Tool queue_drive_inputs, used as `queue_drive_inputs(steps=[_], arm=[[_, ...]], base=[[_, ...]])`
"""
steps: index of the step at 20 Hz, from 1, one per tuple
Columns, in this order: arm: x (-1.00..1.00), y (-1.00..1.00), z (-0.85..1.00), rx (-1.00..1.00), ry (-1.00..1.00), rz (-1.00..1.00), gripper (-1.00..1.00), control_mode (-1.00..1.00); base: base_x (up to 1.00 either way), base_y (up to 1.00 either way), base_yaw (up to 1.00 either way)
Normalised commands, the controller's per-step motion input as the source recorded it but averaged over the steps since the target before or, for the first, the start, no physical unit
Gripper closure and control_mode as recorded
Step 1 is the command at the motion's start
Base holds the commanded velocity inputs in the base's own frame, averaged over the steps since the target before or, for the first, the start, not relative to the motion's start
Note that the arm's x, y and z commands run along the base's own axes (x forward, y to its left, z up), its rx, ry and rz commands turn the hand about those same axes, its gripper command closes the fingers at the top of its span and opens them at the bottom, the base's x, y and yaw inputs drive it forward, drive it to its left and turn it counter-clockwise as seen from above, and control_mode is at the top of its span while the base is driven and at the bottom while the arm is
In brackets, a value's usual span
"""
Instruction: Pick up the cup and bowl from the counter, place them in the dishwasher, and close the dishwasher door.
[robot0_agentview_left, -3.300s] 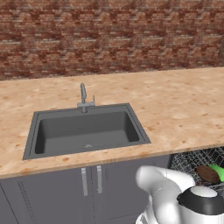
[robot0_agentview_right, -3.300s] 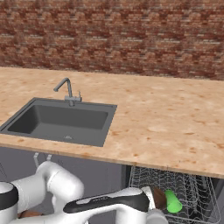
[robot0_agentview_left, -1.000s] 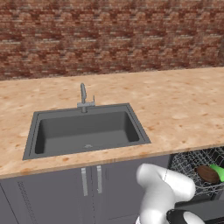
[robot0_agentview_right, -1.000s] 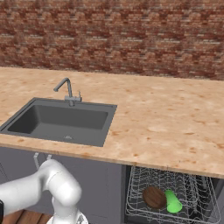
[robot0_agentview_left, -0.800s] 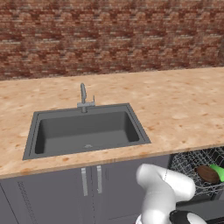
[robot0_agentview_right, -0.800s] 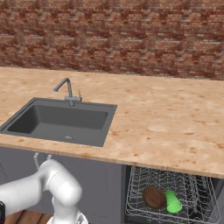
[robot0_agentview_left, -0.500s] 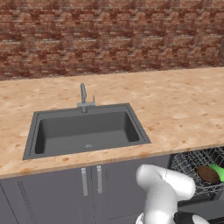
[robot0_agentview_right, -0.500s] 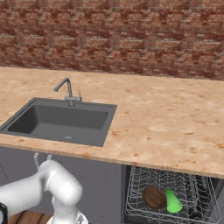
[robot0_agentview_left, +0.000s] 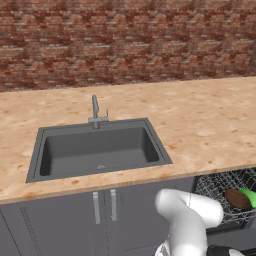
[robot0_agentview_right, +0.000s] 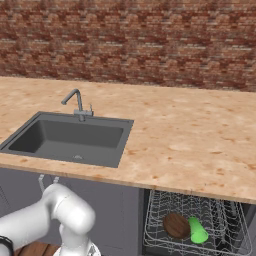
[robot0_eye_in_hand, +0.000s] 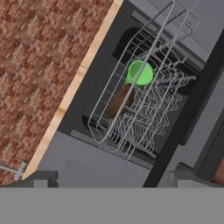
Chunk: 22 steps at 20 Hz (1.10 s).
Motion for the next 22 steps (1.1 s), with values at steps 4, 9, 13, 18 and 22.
queue_drive_inputs(steps=[4,9,13,18,22], arm=[[0.29,-0.27,-0.08,0.00,0.00,0.00,-1.00,-1.00],[0.10,-0.17,-0.28,0.00,0.00,0.00,-1.00,-1.00],[0.00,-0.16,-0.47,0.00,0.00,0.00,-1.00,-1.00],[0.04,-0.16,-0.37,0.00,0.00,0.00,-1.00,-1.00],[0.26,-0.22,-0.22,0.00,0.00,0.00,-1.00,-1.00]], base=[[0.00,0.00,0.00],[0.00,0.00,0.00],[0.00,0.00,0.00],[0.00,0.00,0.00],[0.00,0.00,0.00]])
